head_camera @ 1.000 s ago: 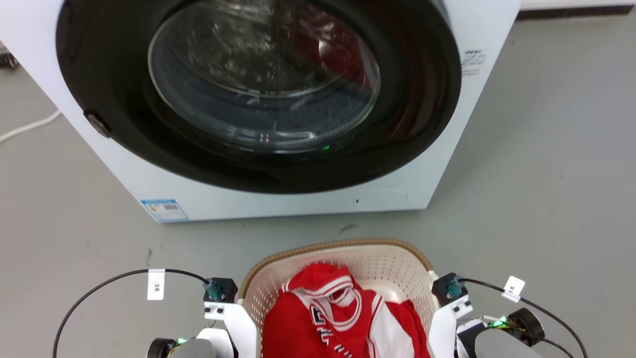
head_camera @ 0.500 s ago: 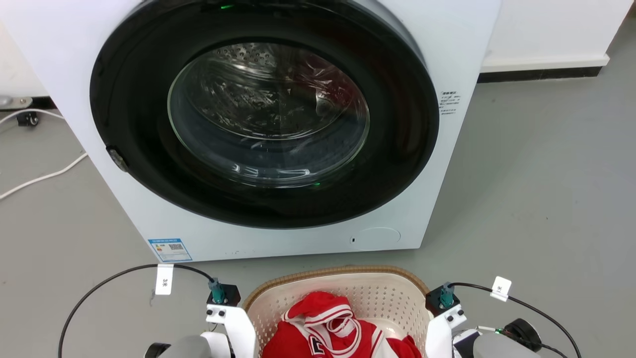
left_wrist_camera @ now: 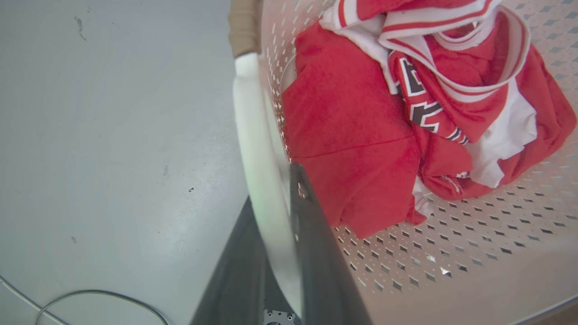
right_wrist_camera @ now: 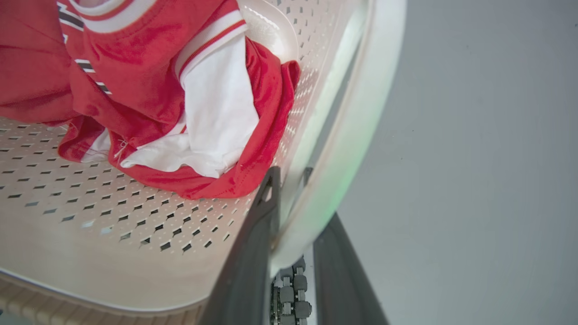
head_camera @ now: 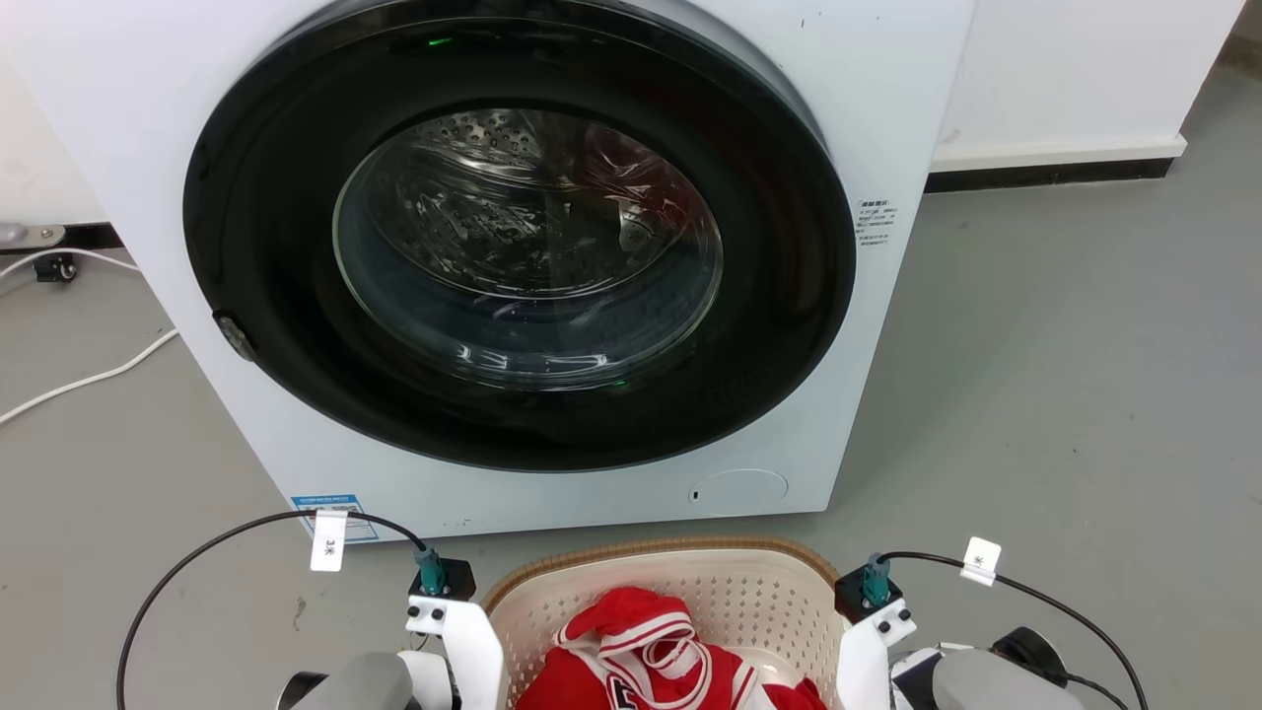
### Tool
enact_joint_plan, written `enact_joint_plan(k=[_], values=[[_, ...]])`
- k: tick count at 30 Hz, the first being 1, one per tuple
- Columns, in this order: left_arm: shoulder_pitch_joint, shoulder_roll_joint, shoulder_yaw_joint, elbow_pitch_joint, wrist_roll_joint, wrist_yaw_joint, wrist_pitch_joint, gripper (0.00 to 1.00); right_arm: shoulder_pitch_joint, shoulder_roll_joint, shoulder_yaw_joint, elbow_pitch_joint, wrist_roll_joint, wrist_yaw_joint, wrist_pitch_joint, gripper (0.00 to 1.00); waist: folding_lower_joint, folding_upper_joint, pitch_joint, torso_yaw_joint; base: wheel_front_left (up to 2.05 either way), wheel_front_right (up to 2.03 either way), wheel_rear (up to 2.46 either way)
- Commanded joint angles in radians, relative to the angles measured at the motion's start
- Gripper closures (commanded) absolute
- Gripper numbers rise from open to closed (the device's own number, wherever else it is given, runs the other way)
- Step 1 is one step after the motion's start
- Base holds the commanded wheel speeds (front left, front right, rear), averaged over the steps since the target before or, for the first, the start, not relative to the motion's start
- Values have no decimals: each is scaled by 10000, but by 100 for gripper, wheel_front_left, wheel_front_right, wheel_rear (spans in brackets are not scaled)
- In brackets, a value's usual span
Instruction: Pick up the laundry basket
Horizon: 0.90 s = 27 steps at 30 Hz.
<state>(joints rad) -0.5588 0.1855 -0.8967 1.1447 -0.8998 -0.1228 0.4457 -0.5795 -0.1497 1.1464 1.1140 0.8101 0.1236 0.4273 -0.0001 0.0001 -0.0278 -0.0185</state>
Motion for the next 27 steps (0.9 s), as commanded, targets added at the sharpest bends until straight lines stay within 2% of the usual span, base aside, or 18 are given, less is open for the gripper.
enact_joint_plan(k=[1,12,27], values=[[-216,-154,-72,-128,-76,-131,-30,100,-114,137,188,-98,76,129,-11,100,1,-1,-10,-3,0,0,0],[-213,-83,-521,-28,-580,-132,-6,100,-199,43,913,59,800,129,-83,100,1,-1,-41,-38,0,0,0],[-336,-9,-1086,38,-1091,-131,-148,100,-252,117,1293,99,1176,129,-54,100,1,-1,8,-53,0,0,0]])
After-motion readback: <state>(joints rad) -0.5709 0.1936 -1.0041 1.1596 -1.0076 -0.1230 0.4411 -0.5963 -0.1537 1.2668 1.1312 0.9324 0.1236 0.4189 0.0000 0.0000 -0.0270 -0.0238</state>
